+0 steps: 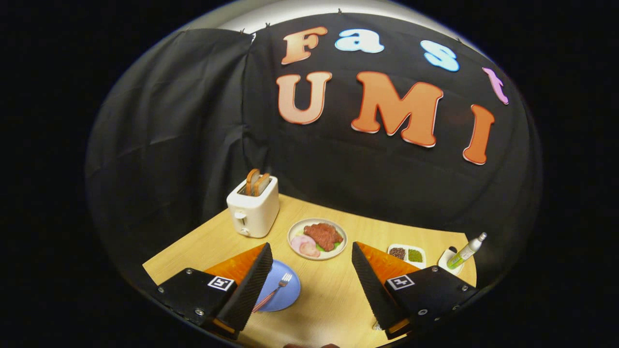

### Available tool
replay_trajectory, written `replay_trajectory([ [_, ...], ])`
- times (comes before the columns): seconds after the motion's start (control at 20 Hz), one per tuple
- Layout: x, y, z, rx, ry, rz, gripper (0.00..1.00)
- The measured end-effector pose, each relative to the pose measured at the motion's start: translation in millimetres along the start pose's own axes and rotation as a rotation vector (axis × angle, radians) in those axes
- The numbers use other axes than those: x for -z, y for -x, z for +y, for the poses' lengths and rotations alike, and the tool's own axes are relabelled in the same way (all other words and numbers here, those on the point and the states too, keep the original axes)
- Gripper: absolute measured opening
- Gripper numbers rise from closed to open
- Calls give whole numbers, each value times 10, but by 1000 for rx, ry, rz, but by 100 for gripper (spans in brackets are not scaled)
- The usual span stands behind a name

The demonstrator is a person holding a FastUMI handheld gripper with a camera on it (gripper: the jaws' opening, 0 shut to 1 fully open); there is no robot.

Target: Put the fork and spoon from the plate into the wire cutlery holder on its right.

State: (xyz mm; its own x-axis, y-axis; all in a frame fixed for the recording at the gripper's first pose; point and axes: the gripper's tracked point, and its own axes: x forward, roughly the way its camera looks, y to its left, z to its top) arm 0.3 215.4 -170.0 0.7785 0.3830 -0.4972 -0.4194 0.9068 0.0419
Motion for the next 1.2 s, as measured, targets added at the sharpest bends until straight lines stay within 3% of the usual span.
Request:
replay_trajectory([
  [0.7,1125,-399,666,-99,-206,500,95],
  [0.95,1524,-437,817,-94,-192,661,93],
  [1.1,1728,-437,990,-129,-248,761,86],
  [1.2,1859,-471,1001,-110,-244,812,82],
])
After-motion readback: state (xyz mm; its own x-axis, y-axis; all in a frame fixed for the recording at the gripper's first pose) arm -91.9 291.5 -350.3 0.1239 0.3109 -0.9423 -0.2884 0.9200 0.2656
